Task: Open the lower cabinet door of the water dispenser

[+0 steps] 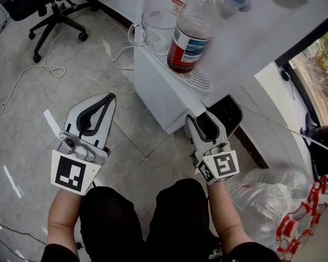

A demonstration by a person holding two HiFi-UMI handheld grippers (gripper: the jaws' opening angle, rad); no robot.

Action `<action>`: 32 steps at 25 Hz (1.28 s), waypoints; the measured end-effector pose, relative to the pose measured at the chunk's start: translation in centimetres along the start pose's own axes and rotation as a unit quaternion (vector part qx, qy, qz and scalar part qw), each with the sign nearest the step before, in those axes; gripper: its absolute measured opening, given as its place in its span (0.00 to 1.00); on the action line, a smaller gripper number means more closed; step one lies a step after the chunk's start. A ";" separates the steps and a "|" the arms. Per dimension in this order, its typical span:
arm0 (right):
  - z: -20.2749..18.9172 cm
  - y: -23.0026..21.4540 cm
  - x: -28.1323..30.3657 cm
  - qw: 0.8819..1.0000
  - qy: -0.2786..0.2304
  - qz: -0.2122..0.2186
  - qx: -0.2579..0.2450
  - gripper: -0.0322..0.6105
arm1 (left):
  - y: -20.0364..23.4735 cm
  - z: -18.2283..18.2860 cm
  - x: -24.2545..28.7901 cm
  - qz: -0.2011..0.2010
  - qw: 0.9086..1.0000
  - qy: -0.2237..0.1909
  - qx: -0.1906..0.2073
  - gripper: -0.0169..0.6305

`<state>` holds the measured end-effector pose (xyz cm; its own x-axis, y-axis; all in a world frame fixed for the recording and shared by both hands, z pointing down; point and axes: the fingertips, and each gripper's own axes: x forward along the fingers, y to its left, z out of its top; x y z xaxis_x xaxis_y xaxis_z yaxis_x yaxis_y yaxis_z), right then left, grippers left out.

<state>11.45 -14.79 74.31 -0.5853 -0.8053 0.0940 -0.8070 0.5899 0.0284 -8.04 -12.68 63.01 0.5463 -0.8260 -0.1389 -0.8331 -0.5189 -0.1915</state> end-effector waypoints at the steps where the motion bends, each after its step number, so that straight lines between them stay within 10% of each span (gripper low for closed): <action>1: 0.0 0.0 0.0 1.000 -0.001 0.001 0.002 0.32 | 0.0 0.1 -0.1 0.001 1.000 -0.001 0.000 0.04; 32: 2.4 9.9 0.3 0.968 0.016 0.245 -0.045 0.23 | 1.7 0.1 -2.6 0.033 0.999 0.003 -0.013 0.04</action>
<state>3.04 -9.35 72.26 -0.8924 -0.4259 0.1489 -0.4220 0.9047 0.0580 -10.84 -11.37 62.99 0.4894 -0.8600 -0.1446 -0.8694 -0.4683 -0.1572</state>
